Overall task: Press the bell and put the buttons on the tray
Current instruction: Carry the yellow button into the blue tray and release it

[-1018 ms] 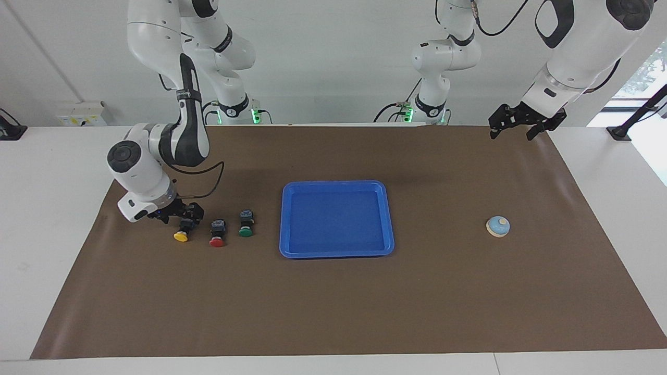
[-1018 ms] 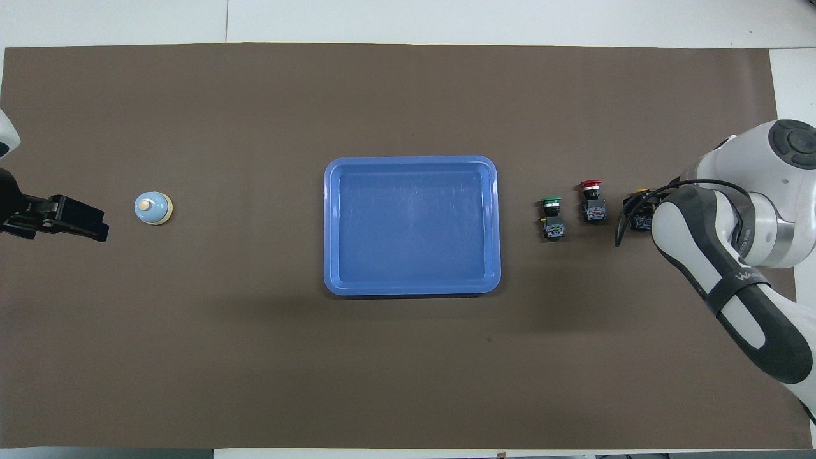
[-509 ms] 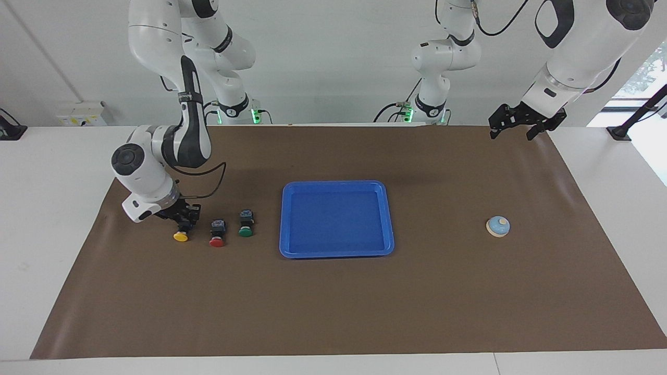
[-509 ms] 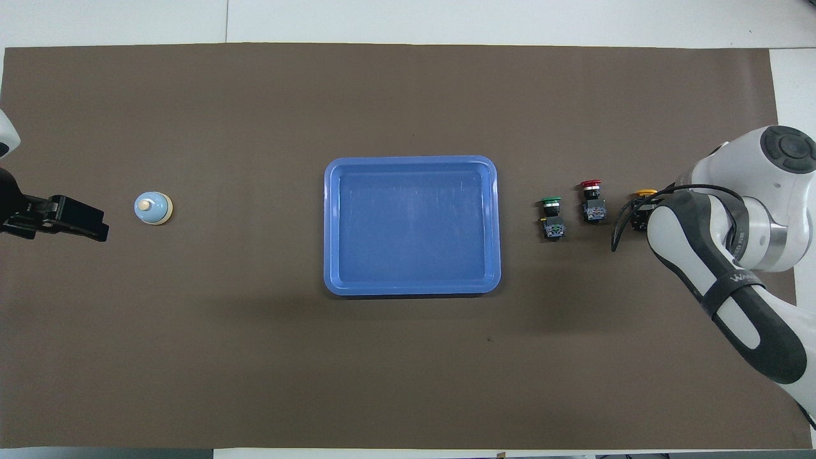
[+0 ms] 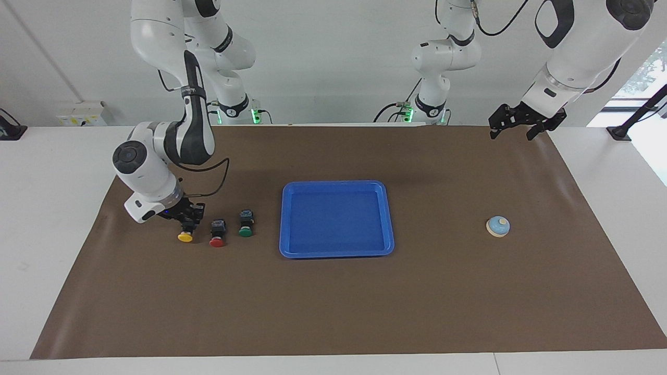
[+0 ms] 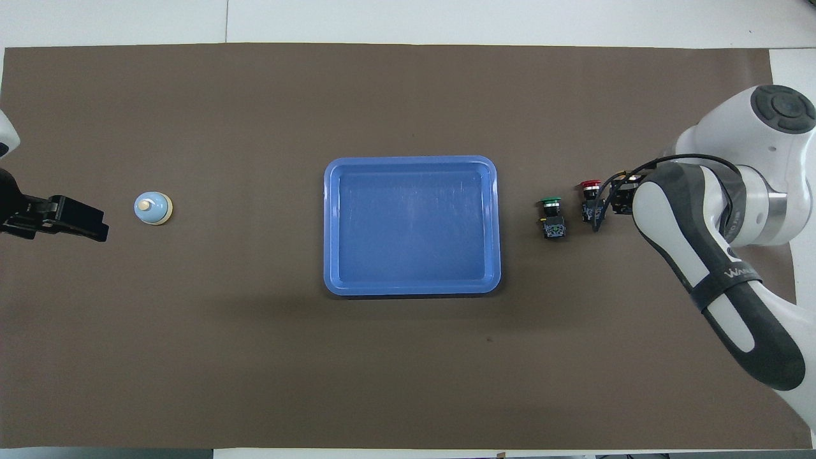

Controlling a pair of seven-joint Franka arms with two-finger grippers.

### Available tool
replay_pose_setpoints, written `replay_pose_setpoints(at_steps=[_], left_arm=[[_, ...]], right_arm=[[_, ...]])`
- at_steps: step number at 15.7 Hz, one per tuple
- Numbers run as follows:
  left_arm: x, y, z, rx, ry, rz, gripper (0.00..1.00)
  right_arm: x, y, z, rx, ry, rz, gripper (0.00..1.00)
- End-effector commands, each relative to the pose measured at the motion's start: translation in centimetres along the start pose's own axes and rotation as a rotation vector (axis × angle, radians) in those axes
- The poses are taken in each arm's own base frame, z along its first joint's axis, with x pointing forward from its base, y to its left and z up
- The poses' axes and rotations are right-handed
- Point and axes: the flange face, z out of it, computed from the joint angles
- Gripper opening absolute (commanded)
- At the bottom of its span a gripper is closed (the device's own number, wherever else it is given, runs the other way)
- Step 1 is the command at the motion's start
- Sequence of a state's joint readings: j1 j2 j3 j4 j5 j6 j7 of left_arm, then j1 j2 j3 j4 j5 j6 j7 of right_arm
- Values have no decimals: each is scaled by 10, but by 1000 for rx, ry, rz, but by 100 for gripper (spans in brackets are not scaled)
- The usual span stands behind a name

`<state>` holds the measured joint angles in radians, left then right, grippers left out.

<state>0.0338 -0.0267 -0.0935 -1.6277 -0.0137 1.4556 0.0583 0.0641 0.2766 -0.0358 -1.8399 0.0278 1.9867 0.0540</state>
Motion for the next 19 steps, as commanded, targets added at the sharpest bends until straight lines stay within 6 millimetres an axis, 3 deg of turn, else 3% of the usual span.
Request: replay_pose_setpoints(at_steps=[1,3,6,7,10,13,19], left_arm=[[-7,0,0,0,0,-11,100],[-7,-1,0,0,0,-12,100],[-7,0,0,0,0,-11,100],[-7,-1,0,0,-2,-12,100],[-7,0,0,0,0,-11,100],[-7,-1,0,0,0,-12,100],[-7,0,0,0,0,-11,100]], right_arm=[[-6,-95,-39,13,4,64,0],[-14,-171,-54,16,25,100,0],[-29,-246,-39,14,20,92,0],[-31,-258,-31,23,6,108,0],[-31,-277,-13,42,10,102,0],[-30,-277,14,32,-4,94,0],[-40,-279,42,27,-1,83,0]])
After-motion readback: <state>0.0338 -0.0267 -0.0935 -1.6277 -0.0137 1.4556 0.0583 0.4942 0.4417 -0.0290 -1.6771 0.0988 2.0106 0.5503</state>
